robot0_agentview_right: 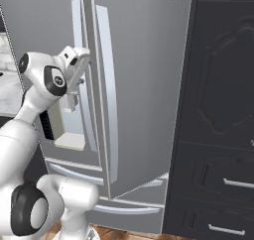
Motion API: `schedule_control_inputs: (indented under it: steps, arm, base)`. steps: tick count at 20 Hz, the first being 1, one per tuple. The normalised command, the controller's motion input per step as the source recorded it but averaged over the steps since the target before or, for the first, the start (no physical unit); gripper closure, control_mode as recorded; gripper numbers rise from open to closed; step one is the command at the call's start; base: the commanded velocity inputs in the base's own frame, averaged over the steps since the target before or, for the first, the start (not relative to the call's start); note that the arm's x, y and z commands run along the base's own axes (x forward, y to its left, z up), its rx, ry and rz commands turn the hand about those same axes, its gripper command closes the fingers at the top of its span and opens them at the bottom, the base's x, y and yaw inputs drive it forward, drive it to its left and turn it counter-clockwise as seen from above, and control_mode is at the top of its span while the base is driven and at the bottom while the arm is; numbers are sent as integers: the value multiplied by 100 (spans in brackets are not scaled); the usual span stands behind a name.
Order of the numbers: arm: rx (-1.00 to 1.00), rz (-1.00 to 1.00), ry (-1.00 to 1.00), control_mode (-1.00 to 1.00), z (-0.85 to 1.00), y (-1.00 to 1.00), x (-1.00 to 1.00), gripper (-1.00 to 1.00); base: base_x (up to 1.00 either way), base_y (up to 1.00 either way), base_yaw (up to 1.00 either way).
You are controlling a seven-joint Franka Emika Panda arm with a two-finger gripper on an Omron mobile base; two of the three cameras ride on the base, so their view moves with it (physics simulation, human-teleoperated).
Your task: Gather the squash and lime from the fridge and place them on a tray on the dining counter. Then gather the fish and steak from the fridge and place them on the other tray.
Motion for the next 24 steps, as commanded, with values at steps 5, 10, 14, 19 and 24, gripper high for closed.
schedule_control_inputs:
  steps: [5,10,14,19,24]
  arm:
    - [0,0,6,-100,-20,-46,11,-100]
    - [-1,0,-1,-100,-4,-60,-46,-100]
    - [-2,-3,-2,-100,0,-57,-81,-100]
    - [0,-4,0,-100,0,-69,-65,-100]
    - [0,-4,0,-100,0,-71,-43,-100]
  base:
    - [0,0,0]
    - [0,0,0]
    - [0,0,0]
    - [0,0,0]
    - [0,0,0]
